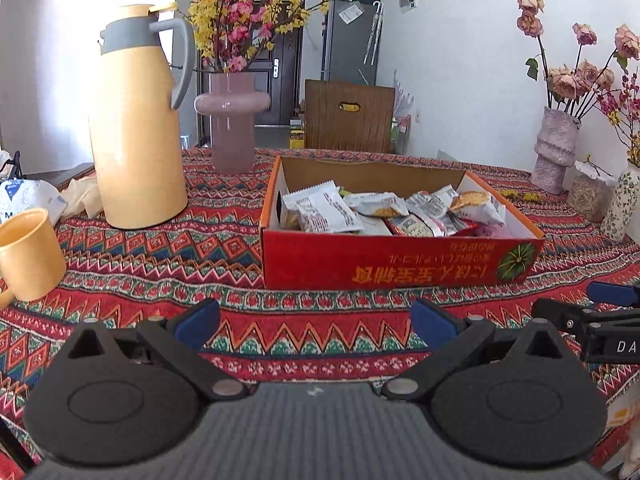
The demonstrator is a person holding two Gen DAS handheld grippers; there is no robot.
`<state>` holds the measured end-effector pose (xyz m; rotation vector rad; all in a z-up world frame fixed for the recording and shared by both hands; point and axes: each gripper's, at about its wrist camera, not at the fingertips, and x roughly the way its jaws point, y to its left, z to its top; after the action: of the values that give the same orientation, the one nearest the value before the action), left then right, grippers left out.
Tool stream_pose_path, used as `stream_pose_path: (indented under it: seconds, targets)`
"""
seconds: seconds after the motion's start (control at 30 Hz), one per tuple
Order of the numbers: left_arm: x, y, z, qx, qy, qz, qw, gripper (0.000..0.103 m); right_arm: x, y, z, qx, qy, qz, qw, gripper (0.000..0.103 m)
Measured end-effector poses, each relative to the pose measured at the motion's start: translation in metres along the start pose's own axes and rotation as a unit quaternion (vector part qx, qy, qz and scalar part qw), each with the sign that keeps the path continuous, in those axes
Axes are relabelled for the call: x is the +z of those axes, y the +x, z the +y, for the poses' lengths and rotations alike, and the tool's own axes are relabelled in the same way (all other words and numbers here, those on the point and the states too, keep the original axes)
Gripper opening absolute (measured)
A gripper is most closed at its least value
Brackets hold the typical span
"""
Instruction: Organize snacks
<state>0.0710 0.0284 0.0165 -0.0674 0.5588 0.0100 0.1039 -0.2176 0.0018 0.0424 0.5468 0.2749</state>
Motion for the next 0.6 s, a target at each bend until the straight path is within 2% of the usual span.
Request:
stream_pose_path:
  seconds: [0.3,0.6]
  targets:
    - [-0.018,-0.002,-0.002,-0.012,-0.006,0.028,0.9995,0.103,-0.012,-0.002,0.001,0.000,0.007,0.022,1.000,0.103]
    - [-0.023,-0.004,-0.005,-0.017,-0.007,0.037,0.9991,0.103,-0.016,-0.002,0.000,-0.003,0.012,0.032,0.999,0.103]
